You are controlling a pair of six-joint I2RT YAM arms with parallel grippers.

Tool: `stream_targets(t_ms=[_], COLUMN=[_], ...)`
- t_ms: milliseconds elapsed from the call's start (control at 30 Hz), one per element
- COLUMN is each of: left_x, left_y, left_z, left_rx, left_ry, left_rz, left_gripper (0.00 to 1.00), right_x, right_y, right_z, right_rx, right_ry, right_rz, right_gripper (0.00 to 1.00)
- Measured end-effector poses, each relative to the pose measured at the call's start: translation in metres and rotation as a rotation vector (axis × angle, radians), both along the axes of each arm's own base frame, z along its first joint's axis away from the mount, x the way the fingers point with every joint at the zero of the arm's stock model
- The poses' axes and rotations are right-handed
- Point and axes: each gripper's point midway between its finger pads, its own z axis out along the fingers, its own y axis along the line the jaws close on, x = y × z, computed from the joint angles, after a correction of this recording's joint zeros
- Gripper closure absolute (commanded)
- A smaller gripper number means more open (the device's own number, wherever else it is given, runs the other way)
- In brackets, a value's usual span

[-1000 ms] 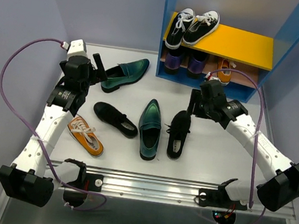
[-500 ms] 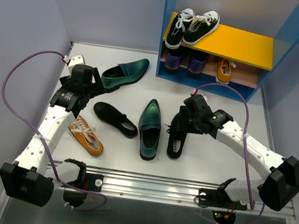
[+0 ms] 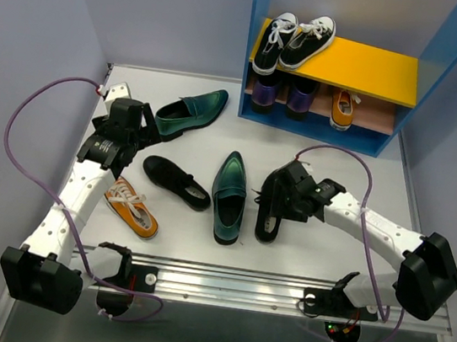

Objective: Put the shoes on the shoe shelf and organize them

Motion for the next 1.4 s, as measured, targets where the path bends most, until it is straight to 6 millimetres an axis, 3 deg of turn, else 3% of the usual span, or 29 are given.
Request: stream_targets(t_ms=[100, 200, 233, 333, 367, 533, 800, 933, 1200, 1400], left_x=[0.001, 0.002, 0.003, 0.004, 0.005, 0.006, 0.008, 0.009, 0.009, 0.012], left_y=[-0.001, -0.001, -0.002, -0.002, -0.002, -0.003, -0.005, -0.005, -0.006, -0.007], left_z=[0.000, 0.000, -0.001, -0.002, -0.003, -0.004, 0.000, 0.000, 0.000, 0.004], left_rx=[-0.002, -0.003, -0.004, -0.004, -0.004, -0.006, -0.007, -0.004, -0.003, -0.003], left_ry=[-0.003, -0.003, -0.002, 0.003, 0.003, 0.005, -0.005, -0.005, -0.003, -0.014], left_rz=[-0.002, -0.004, -0.005, -0.007, -0.007, -0.011, -0.019, -0.022, -0.032, -0.037], left_gripper=[0.01, 0.01, 0.01, 0.01, 0.01, 0.01, 0.01, 0.01, 0.01, 0.01], right_x=[-0.002, -0.006, -0.009, -0.015, -0.017, -0.013, 0.014, 0.019, 0.019, 0.056], right_y=[0.001, 0.005, 0.006, 0.007, 0.007, -0.004, 0.003, 0.000, -0.018, -0.038], right_z=[-0.006, -0.021, -0.027, -0.041, -0.042, -0.035, 0.016, 0.030, 0.032, 0.031], right_rx=[0.000, 0.003, 0.002, -0.004, -0.009, -0.059, -0.098, -0.125, -0.193, -0.220], right_ry=[0.008, 0.035, 0.050, 0.082, 0.087, 0.061, -0.040, -0.061, -0.030, -0.027], right_rz=[-0.001, 0.010, 0.012, 0.013, 0.014, 0.002, 0.069, 0.088, 0.108, 0.050], right_gripper=[0.43, 0.55, 0.60, 0.97, 0.99, 0.99, 0.99, 0.99, 0.99, 0.99])
